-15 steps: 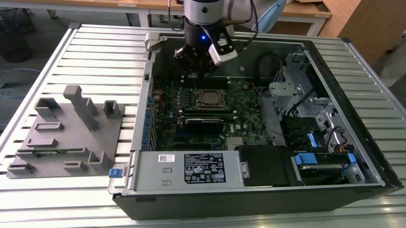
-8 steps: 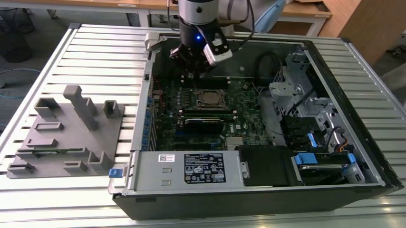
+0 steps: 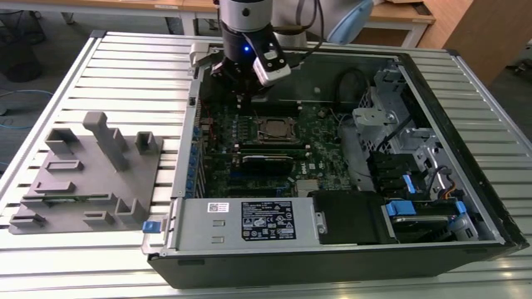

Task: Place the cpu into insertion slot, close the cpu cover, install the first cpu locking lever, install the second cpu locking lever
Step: 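Install the first cpu locking lever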

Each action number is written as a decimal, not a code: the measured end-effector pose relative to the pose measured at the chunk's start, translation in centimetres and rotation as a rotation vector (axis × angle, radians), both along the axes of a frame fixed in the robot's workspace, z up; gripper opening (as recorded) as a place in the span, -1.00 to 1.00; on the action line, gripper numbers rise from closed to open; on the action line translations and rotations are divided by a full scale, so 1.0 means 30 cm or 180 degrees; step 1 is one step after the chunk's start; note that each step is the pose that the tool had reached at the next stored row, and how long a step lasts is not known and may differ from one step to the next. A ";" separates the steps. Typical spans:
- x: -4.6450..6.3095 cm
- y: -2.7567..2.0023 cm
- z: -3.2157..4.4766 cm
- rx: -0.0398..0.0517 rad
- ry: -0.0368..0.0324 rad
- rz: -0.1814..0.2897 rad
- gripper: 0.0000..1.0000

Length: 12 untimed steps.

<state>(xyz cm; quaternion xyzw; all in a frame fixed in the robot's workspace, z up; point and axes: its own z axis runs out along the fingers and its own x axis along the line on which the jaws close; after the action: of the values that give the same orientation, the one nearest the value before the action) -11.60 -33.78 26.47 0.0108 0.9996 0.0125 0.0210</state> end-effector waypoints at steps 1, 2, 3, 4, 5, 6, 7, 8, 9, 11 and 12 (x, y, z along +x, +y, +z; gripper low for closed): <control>-0.007 0.000 0.000 0.0000 0.0000 0.0000 -0.79; -0.011 0.000 0.000 0.0000 0.0000 0.0000 -0.79; -0.011 0.000 0.000 0.0000 0.0000 0.0000 -0.79; -0.011 0.000 0.000 0.0000 0.0000 0.0000 -0.79; -0.011 0.000 0.000 0.0000 0.0000 0.0000 -0.79; -0.011 0.000 0.000 0.0000 0.0000 0.0000 -0.79; -0.011 0.000 0.000 0.0000 0.0000 0.0000 -0.79; -0.011 0.000 0.000 0.0000 0.0000 0.0000 -0.79; -0.012 0.000 0.000 -0.0001 0.0003 0.0000 -0.79; -0.012 0.000 0.000 -0.0001 0.0013 0.0000 -0.79; -0.012 0.000 0.000 -0.0001 0.0013 0.0000 -0.79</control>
<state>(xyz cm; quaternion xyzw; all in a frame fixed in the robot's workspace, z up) -11.95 -33.77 26.46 0.0109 0.9997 0.0124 0.0190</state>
